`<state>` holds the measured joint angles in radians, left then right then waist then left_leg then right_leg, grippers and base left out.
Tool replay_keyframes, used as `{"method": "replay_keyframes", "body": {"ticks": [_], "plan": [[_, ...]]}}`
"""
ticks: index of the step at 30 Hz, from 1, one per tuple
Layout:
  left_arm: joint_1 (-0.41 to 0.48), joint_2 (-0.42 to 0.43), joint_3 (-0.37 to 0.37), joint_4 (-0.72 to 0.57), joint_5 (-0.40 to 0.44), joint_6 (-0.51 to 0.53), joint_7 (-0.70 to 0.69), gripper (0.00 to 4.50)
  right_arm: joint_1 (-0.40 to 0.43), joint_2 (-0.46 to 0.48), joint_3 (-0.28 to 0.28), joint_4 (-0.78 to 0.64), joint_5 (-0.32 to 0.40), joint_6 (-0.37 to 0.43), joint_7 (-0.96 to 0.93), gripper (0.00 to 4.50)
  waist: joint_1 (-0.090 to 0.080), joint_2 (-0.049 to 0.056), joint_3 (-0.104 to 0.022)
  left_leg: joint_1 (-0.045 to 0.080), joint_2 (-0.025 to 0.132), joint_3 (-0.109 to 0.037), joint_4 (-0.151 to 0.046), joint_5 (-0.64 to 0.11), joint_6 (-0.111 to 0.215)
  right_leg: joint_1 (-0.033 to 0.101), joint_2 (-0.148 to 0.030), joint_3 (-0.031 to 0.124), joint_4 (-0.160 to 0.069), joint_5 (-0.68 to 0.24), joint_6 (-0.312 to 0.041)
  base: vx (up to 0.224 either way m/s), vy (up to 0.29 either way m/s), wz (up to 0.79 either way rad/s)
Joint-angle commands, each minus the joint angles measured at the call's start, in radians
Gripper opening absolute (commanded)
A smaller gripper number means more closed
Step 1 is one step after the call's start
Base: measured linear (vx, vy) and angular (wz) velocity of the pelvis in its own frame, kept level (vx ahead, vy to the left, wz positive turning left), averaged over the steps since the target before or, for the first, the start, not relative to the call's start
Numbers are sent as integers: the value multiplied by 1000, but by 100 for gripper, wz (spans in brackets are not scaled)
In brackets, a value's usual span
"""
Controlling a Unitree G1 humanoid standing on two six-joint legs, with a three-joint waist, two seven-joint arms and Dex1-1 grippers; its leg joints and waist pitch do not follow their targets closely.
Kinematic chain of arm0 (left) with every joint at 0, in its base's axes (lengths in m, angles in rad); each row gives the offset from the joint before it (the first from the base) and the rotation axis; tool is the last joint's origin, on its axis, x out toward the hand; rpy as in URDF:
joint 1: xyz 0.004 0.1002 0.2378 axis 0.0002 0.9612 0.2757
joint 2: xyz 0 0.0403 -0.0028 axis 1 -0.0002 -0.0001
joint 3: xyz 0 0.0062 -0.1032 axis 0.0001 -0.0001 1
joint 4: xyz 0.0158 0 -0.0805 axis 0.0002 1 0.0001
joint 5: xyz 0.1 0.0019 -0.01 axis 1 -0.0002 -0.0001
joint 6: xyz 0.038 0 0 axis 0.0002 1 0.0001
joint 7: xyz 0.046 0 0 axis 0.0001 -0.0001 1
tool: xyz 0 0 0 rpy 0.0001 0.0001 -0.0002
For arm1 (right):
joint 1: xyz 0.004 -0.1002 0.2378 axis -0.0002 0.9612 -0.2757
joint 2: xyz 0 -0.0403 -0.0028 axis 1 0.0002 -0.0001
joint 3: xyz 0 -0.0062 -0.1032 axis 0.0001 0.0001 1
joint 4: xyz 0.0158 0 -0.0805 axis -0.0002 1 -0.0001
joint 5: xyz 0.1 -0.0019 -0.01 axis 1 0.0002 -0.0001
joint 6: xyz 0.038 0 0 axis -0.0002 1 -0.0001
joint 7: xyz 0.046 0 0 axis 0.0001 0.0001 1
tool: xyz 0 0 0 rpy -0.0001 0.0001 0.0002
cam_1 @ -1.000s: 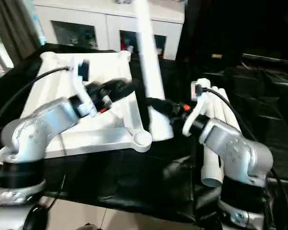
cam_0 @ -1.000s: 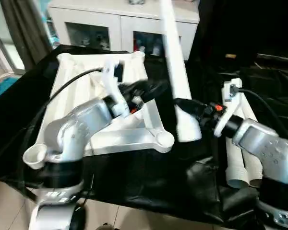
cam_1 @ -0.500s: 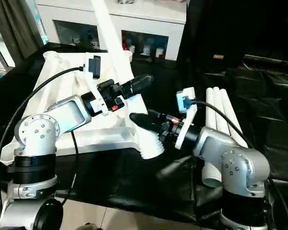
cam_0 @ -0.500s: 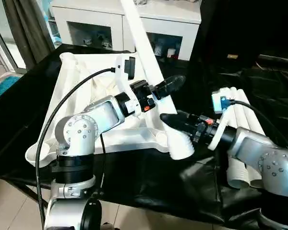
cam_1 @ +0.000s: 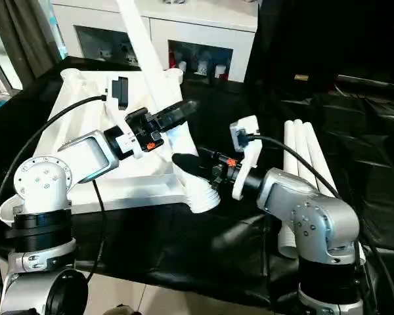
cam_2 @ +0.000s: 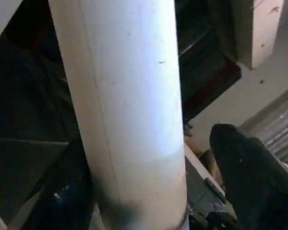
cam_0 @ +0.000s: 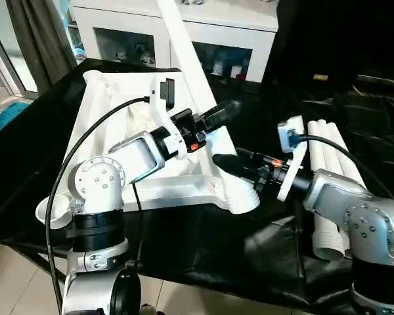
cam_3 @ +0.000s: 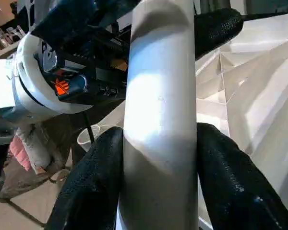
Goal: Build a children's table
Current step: Pick table leg
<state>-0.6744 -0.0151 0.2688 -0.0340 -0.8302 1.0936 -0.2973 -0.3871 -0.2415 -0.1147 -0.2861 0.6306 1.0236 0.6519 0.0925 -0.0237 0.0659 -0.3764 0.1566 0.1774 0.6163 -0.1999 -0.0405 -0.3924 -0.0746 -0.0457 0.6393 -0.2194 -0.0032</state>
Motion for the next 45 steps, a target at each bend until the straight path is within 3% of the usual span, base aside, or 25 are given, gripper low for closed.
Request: {"method": "replay_keyframes", "body": {"ticks": [1,9,11,17,26,27,30,31,32,35,37,45], "plan": [[-8,2,-20,-24,-28,14,1,335,-7,-17,7,16,-20,-8,-19,188,4,-10,-68,9,61,-25,-73,-50,16,54,-72,49,-82,-89,-192,0,0,0],[-9,-3,-12,-23,-27,25,29,256,-1,-26,26,26,-29,-36,-32,188,4,-8,-69,9,61,-25,-73,-44,16,55,-72,49,-80,-68,-199,0,0,0],[-12,3,-14,-16,-22,23,28,250,-5,-22,26,33,-27,-44,-37,188,4,0,-68,10,61,-26,-73,-48,14,54,-72,49,-80,-68,-200,0,0,0],[-17,9,-19,-10,-18,20,25,193,-5,-24,29,36,-25,-50,-38,187,4,-1,-69,9,61,-26,-73,-52,11,56,-71,49,-79,-50,-207,0,0,0],[-27,45,-77,-13,50,-26,13,186,-13,-30,50,43,-40,-74,-50,187,3,-2,-69,10,62,-27,-74,-52,10,56,-71,49,-79,-52,-202,0,0,0],[-29,50,-83,-17,51,-26,4,186,-16,-26,48,45,-38,-77,-52,257,2,-4,-69,10,62,-26,-74,-51,10,56,-71,49,-79,-53,-201,0,0,0],[-36,66,-100,-26,44,-21,-28,186,-27,-24,45,54,-23,-71,-48,262,3,-5,-69,11,61,-26,-74,-44,8,55,-71,49,-77,-56,-202,0,0,0],[-36,68,-102,-27,42,-21,-33,186,-28,-26,47,54,-22,-70,-45,276,3,-9,-69,9,61,-25,-74,-45,10,56,-71,49,-77,-64,-200,0,0,0],[-37,73,-107,-29,39,-20,-43,186,-31,-30,49,55,-21,-68,-40,299,4,-8,-69,10,61,-25,-73,-46,9,56,-72,49,-78,-67,-199,0,0,0],[-39,104,-139,-49,25,-17,-98,186,-42,-71,64,57,-1,-40,6,301,4,-7,-69,11,62,-25,-73,-36,11,55,-71,49,-75,-52,-200,0,0,0],[-41,131,-165,-62,20,-19,-153,186,-46,-103,64,52,35,-6,57,300,4,-15,-69,10,61,-23,-72,-32,21,57,-70,49,-74,-45,-201,0,0,0],[-64,197,-237,-58,33,-44,-276,186,-51,-179,107,57,80,45,154,300,9,-13,-69,11,62,-22,-70,-30,20,56,-73,49,-73,-57,-212,0,0,0]]}}
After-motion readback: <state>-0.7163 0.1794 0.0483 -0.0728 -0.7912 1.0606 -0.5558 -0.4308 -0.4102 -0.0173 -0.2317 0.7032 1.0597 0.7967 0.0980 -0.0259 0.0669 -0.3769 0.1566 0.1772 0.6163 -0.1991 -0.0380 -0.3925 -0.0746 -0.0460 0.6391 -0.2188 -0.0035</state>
